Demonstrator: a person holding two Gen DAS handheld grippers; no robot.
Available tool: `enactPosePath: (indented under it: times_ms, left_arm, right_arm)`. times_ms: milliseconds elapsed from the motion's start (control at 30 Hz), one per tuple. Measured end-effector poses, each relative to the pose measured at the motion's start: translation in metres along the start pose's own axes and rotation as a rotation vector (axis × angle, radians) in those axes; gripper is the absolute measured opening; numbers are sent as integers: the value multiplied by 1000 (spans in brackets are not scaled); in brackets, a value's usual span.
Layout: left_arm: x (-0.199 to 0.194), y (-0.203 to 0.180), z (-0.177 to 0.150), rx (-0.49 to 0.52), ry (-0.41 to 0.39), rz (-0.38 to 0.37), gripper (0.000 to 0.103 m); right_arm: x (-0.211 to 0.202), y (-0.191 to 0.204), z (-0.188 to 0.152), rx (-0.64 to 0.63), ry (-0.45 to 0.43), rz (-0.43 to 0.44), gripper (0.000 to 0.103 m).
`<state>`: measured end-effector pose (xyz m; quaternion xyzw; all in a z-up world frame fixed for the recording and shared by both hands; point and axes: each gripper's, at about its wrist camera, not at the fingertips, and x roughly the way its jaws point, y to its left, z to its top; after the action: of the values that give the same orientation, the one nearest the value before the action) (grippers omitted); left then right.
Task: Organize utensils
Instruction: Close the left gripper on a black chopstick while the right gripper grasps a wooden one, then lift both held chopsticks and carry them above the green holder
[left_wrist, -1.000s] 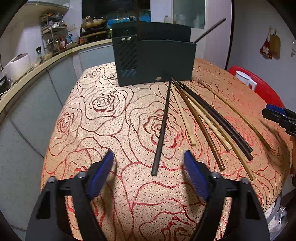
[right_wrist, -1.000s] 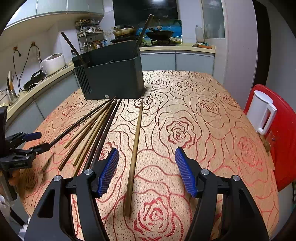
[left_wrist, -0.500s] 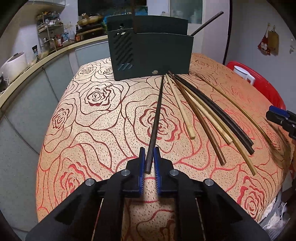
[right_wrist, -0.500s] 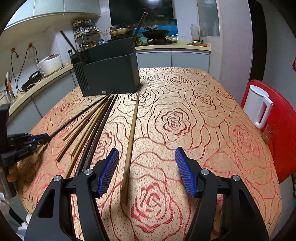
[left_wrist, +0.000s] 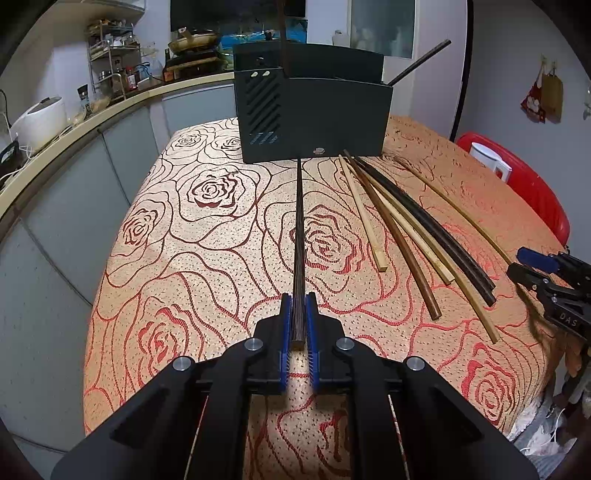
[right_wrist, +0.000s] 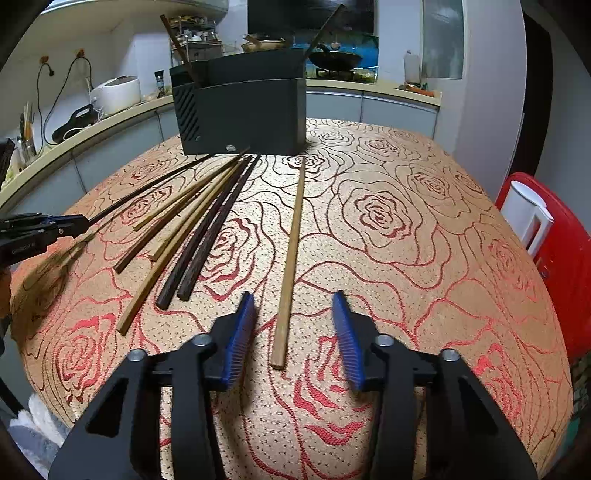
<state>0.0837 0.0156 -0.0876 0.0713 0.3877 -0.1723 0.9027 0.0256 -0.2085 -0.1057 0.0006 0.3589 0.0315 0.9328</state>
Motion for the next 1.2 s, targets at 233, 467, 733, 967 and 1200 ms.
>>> enactPosePath:
  times_ms: [233,467,733,967,1200]
  left_arm:
    - [-6,0,-2,-11,-9,4,7]
    - [-24,4,1,-24,-51,24,7]
    - [-68,10,20,-15,-157,65,7]
    - [-107,12,48,5,-260,90,7]
    - [-126,14,80,13,-329,101,7]
  right_arm:
    - [-2,9,-4,-23,-17,5,10]
    - [-7,-1,4,17,5,30,7]
    - [-46,-14,38,60,-89,57,7]
    - [-79,-27,75,66,-200,66,7]
    - [-96,-36,110,70,-291,85,7]
